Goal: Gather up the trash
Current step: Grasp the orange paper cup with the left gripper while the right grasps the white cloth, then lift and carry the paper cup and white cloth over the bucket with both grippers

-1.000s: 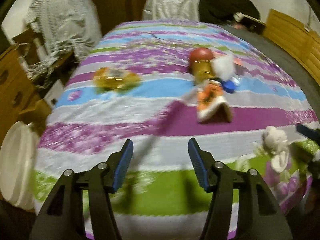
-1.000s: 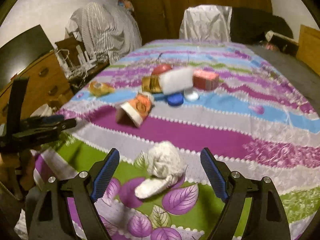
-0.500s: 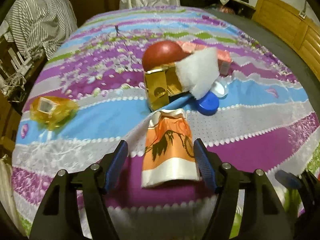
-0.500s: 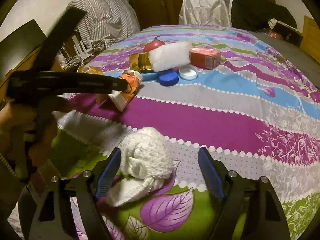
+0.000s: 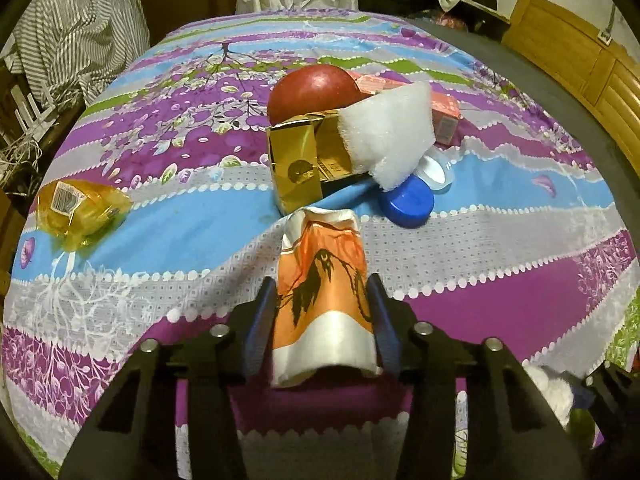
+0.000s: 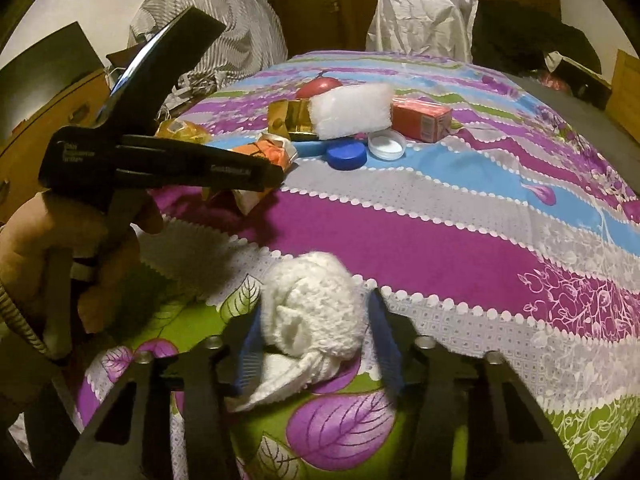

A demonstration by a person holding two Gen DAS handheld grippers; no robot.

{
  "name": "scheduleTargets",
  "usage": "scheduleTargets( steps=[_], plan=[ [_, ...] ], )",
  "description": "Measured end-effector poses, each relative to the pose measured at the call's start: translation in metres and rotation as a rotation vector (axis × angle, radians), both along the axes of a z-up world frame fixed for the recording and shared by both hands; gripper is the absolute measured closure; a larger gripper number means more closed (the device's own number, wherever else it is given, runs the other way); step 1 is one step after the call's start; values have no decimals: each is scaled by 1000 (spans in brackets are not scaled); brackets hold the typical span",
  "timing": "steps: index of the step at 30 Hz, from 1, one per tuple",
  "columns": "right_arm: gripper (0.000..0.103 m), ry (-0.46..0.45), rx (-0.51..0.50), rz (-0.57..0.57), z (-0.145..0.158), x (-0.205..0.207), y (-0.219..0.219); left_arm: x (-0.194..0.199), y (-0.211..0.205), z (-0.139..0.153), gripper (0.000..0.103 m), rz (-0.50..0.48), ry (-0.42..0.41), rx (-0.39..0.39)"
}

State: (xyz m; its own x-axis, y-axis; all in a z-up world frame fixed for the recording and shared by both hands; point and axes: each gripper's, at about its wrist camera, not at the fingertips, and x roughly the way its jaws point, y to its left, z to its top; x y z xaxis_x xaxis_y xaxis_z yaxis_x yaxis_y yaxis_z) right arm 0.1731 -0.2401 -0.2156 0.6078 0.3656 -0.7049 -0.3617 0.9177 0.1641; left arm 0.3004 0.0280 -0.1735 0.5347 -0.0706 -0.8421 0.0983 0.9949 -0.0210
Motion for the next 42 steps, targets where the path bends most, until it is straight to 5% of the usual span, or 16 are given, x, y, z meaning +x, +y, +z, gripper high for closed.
scheduleTargets(
  steps=[9,23,30,42],
  plan=[
    [69,-102,41,-70,19,-19,-14,-58,16,28,71,48,-136,22],
    [69,-524,50,-212,136,-110,-30,-194,14,133,68,118,-577,35],
    [68,-685,66,-264,170,-160,-39,-232,6,157,65,149,-738,50],
    [68,-692,68,-253,178,-176,-47,-246,3,163,65,147,-762,44]
  ],
)
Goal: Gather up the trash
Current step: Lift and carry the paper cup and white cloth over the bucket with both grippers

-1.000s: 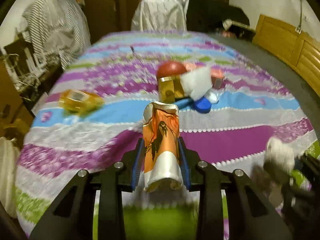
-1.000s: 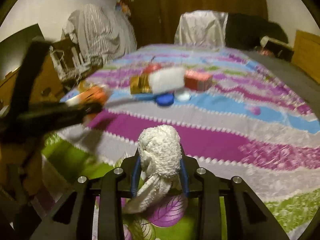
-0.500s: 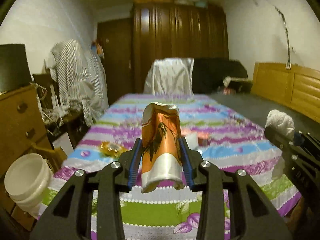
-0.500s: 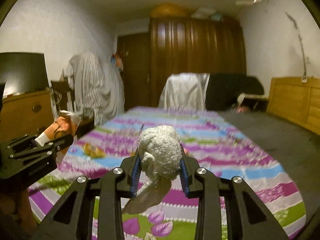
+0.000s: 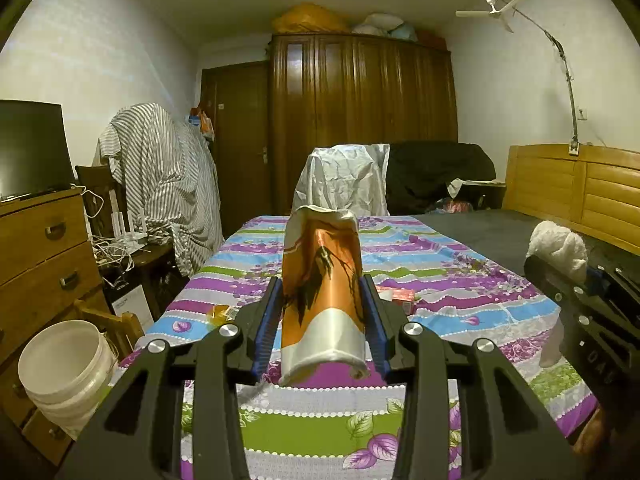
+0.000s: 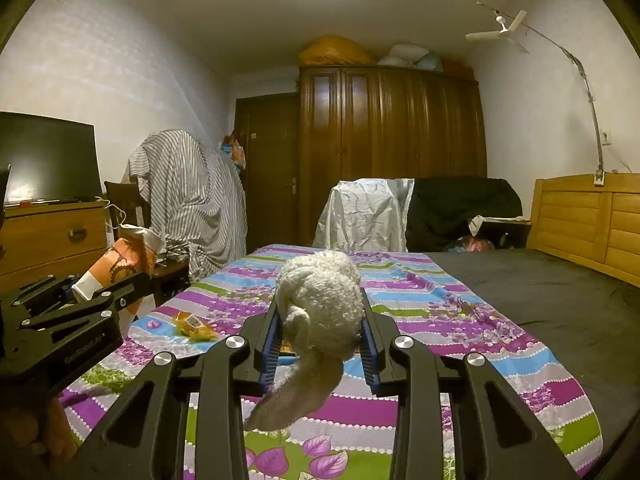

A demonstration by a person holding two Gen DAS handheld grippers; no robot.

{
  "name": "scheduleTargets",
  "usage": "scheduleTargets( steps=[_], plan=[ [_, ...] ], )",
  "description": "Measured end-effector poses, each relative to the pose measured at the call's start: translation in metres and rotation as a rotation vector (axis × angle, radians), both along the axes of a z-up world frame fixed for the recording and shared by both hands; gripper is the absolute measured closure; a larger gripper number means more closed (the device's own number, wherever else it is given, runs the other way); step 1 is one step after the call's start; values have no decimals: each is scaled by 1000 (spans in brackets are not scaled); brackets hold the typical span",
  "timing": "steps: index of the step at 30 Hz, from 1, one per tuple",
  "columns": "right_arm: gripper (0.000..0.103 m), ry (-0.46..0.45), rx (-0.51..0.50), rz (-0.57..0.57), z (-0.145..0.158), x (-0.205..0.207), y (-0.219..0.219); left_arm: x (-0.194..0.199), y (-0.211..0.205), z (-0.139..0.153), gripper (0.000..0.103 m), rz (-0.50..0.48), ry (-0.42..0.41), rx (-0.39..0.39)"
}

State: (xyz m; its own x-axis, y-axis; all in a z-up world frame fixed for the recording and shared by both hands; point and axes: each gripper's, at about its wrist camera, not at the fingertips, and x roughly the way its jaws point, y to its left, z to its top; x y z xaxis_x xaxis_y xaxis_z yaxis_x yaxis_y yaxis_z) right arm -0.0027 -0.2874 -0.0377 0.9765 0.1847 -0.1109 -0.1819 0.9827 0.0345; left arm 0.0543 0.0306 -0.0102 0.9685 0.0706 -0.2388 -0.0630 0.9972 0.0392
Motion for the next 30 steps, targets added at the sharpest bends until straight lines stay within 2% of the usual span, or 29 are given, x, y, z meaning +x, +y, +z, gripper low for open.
scheduleTargets(
  steps=[7,14,24,30],
  plan=[
    [68,6,-4,4,0,-2,-2,1,3,-1,65,-1,5,0],
    [68,12,-22,53,4,14,18,2,15,0,65,41,8,5],
    [68,13,-38,185,20,51,75,1,79,12,65,189,9,-2],
    [68,11,-48,297,37,68,135,-5,129,21,65,294,10,-6]
  ],
)
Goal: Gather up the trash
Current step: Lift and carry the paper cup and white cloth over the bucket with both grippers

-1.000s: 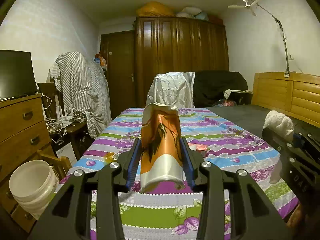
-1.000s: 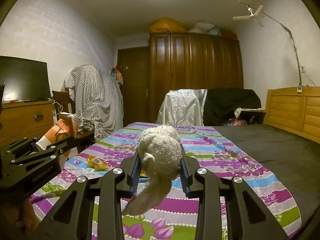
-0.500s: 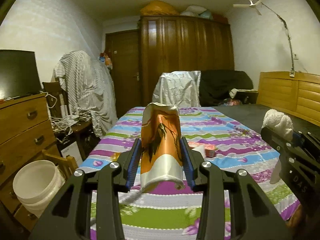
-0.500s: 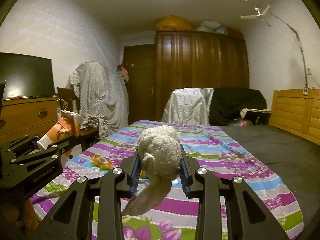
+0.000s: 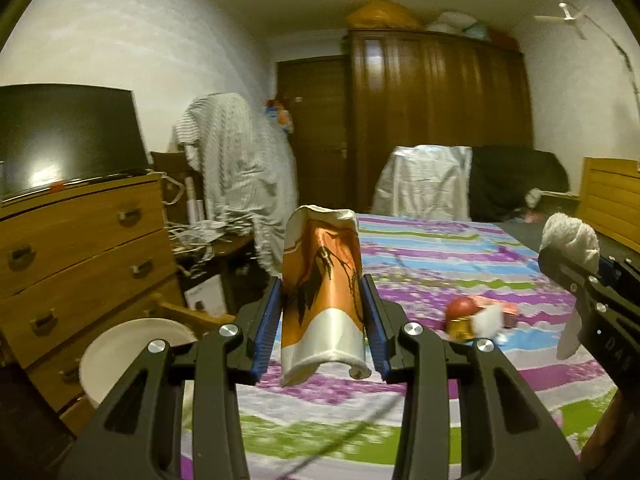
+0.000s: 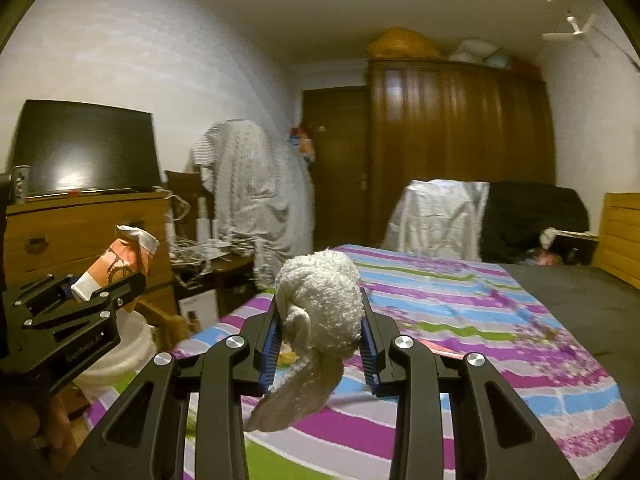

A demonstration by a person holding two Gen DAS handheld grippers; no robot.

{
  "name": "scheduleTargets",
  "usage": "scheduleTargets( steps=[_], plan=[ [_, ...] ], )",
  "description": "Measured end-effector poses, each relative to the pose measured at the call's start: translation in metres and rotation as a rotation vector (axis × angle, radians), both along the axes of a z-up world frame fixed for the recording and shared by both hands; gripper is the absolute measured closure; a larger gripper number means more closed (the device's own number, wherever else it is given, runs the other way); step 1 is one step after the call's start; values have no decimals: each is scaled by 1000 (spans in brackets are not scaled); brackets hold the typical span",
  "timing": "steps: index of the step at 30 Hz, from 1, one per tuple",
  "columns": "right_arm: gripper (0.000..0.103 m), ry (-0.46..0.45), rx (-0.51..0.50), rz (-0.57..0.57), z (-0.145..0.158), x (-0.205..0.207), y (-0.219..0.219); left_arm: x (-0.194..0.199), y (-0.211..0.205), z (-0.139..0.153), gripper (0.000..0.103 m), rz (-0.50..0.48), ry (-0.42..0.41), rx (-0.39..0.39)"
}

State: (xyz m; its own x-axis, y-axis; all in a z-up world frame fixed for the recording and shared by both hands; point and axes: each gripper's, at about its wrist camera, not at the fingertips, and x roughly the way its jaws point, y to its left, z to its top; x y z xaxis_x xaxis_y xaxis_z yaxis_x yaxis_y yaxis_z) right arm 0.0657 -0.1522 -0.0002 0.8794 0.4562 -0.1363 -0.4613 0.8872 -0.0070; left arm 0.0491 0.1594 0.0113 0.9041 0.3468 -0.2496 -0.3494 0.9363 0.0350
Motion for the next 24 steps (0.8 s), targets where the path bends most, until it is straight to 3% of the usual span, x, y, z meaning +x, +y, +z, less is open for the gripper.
scheduleTargets(
  steps=[13,24],
  plan=[
    [68,38,-52,242,26,14,164,-29,125,14,65,242,29,-16],
    [68,110,-141,416,36,23,320,-43,207,5,64,372,93,-76]
  ],
)
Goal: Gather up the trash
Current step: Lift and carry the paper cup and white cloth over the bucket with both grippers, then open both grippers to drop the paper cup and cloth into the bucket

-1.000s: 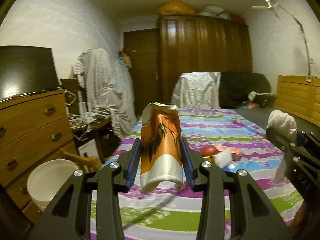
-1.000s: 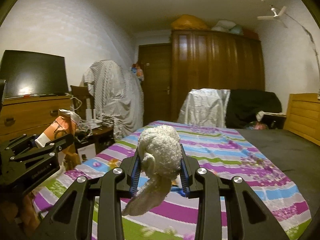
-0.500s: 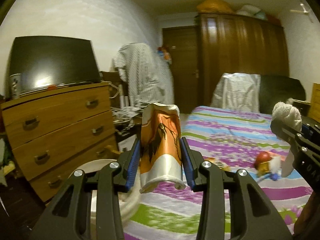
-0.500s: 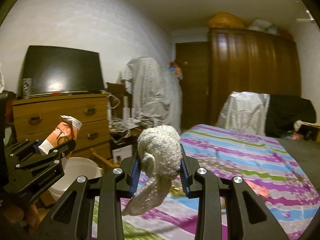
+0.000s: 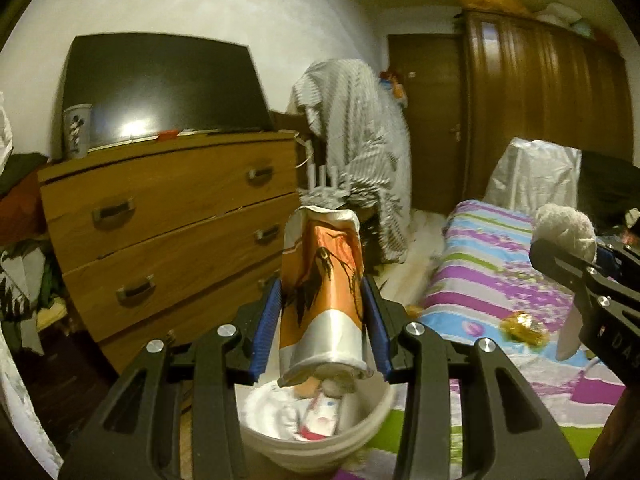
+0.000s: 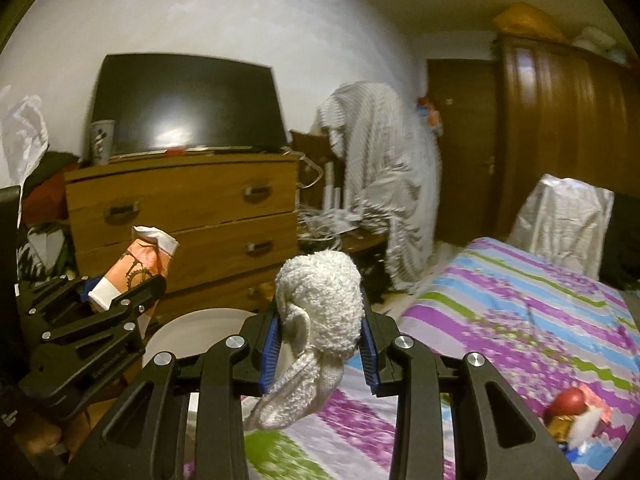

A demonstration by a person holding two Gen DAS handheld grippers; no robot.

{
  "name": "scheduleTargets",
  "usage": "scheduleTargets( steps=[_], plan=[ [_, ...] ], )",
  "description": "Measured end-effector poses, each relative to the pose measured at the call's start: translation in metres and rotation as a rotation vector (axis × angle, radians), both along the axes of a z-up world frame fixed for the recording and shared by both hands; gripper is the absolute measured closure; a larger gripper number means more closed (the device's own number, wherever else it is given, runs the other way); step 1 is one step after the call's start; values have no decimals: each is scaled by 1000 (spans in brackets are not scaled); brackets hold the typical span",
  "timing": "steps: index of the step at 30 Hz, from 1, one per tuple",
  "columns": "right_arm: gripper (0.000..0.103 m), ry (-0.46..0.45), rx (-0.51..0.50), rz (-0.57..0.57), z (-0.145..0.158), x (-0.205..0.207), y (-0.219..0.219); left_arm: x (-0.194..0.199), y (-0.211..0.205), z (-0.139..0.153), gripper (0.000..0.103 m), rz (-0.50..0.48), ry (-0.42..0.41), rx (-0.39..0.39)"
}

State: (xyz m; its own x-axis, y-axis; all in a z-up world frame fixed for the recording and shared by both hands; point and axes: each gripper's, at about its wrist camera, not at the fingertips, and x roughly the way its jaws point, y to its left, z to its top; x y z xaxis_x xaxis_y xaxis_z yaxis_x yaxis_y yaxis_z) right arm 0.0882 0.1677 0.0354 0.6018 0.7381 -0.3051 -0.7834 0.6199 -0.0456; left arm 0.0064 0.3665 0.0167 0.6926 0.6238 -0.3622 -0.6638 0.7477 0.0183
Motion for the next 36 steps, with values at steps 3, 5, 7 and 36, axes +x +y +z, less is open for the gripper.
scheduleTargets(
  steps=[3,5,7,36],
  plan=[
    [68,32,-36,40,-3,5,43,1,18,-6,64,23,22,-22],
    [68,53,-59,62,-7,11,69,2,33,-11,64,34,44,-43],
    [68,88,-91,89,-13,17,93,4,48,-17,64,42,69,-74],
    [68,425,-360,215,-100,106,201,26,143,-88,64,22,260,-328]
  ],
)
